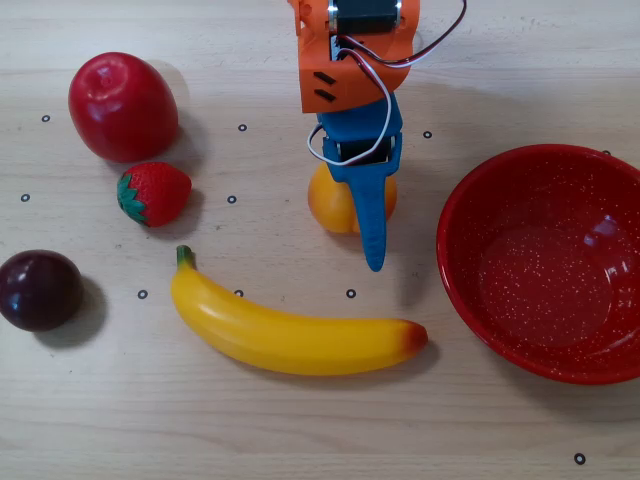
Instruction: Put the peach in the red bowl.
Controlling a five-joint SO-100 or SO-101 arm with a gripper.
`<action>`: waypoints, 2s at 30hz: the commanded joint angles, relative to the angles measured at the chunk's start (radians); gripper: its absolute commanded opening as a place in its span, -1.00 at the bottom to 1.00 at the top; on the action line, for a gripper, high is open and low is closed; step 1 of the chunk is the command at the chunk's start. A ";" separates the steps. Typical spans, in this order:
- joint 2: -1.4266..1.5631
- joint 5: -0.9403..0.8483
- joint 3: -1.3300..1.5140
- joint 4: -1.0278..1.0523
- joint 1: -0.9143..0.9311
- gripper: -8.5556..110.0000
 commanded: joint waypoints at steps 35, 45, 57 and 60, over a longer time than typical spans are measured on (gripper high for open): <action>0.020 0.058 0.072 -0.100 -0.066 -0.28; 0.021 0.072 0.075 -0.100 -0.063 -0.41; 0.020 0.092 0.080 -0.104 -0.067 -0.58; 0.020 0.094 0.078 -0.104 -0.069 -0.60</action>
